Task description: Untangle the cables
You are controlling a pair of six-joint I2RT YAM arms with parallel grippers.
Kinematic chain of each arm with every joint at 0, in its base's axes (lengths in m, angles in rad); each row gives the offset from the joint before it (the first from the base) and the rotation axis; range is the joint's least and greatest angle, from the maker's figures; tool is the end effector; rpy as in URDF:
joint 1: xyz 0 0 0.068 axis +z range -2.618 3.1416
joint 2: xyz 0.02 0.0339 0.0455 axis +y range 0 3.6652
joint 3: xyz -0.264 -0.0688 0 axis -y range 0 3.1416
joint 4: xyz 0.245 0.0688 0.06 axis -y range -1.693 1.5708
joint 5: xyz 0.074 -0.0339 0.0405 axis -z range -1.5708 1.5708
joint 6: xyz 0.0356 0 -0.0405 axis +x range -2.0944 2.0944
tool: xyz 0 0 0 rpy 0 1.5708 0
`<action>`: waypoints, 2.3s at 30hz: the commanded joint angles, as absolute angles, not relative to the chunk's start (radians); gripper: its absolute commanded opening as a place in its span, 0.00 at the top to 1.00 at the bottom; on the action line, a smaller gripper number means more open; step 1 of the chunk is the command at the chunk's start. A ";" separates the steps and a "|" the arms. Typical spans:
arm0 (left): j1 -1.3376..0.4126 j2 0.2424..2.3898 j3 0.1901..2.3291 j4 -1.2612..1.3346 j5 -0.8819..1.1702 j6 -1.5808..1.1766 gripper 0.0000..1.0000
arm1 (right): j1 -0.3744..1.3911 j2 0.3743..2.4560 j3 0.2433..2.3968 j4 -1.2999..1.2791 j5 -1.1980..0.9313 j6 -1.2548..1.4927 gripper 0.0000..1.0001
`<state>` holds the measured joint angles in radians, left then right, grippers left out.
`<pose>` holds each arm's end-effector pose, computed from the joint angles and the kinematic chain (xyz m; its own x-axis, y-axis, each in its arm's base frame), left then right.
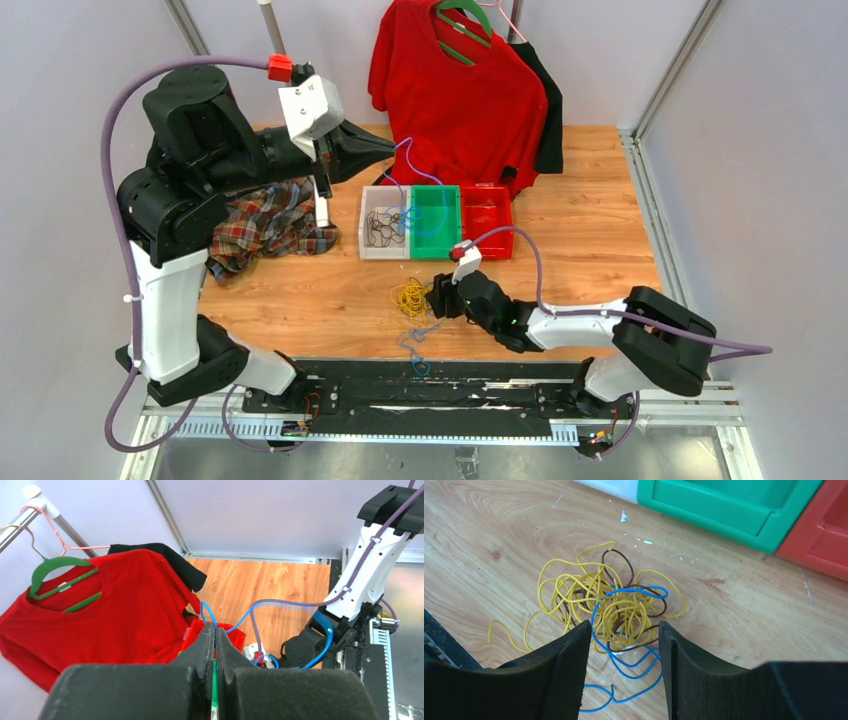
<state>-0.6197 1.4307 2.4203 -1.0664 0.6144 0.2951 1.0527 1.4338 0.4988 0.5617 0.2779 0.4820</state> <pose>0.1267 -0.1156 0.6047 0.2143 0.1390 -0.9668 0.9199 0.3041 0.2477 0.1464 0.2371 0.1741 -0.4887 0.0429 -0.8714 -0.5444 0.7655 0.3430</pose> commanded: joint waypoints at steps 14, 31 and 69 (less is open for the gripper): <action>-0.629 1.546 2.120 -1.004 0.492 0.340 1.00 | 1.026 1.029 0.473 0.384 0.539 0.385 0.46; -0.627 1.813 1.949 -0.839 0.337 0.465 1.00 | 0.939 0.909 0.416 0.267 0.655 0.425 0.47; -0.569 1.719 1.604 -0.896 0.372 0.539 0.21 | 0.885 0.919 0.459 0.214 0.537 0.430 0.46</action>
